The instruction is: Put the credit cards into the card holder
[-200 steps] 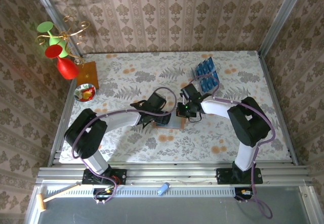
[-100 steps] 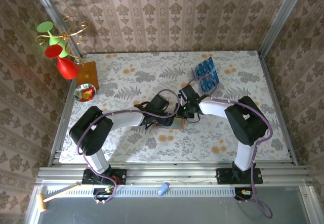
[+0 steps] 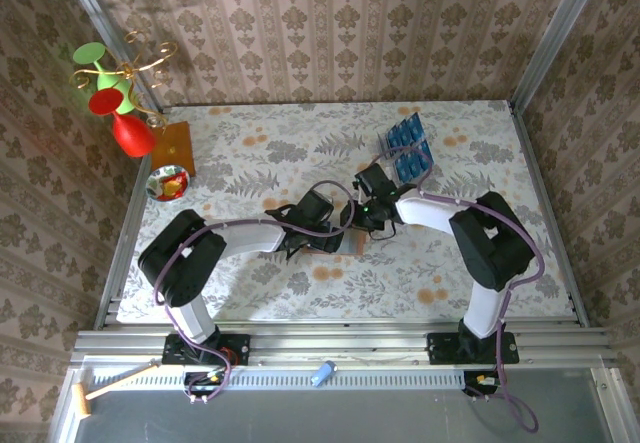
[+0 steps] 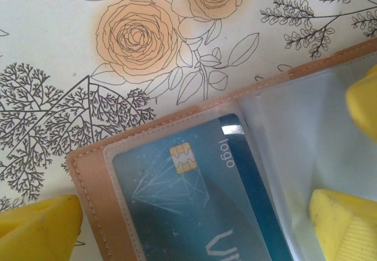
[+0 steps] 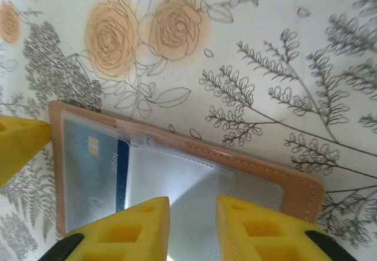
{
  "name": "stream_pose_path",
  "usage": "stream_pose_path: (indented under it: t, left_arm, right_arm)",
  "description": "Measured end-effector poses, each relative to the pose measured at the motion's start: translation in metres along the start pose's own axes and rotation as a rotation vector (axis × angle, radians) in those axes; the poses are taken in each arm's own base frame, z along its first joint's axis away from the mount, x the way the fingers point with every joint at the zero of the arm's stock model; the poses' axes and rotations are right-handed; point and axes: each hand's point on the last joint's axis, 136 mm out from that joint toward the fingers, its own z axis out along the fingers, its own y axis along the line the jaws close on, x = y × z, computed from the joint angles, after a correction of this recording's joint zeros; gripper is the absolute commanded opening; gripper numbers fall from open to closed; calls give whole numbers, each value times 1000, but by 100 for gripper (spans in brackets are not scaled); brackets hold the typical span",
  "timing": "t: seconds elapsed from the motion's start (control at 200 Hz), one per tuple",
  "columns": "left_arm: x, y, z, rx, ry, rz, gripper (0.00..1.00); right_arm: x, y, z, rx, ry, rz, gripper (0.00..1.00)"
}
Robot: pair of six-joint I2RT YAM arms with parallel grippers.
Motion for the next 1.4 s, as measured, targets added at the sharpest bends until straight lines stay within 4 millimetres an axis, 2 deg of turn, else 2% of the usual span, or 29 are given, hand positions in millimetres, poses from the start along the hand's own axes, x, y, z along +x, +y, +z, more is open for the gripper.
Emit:
stream_pose_path:
  t: [0.09,0.2,0.62,1.135,1.4]
  left_arm:
    - [0,0,0,1,-2,0,100]
    - [0,0,1,2,-6,-1,100]
    - [0,0,1,2,-7,-1,100]
    - [2,2,1,-6,-4,-1,100]
    - [3,1,1,-6,-2,1,100]
  right_arm:
    - [-8,2,-9,-12,-26,11,31]
    - [-9,2,-10,-18,-35,22,32]
    - [19,-3,7,-35,16,65,32]
    - [18,1,13,-66,-5,107,32]
    - [23,-2,8,-72,-12,124,32]
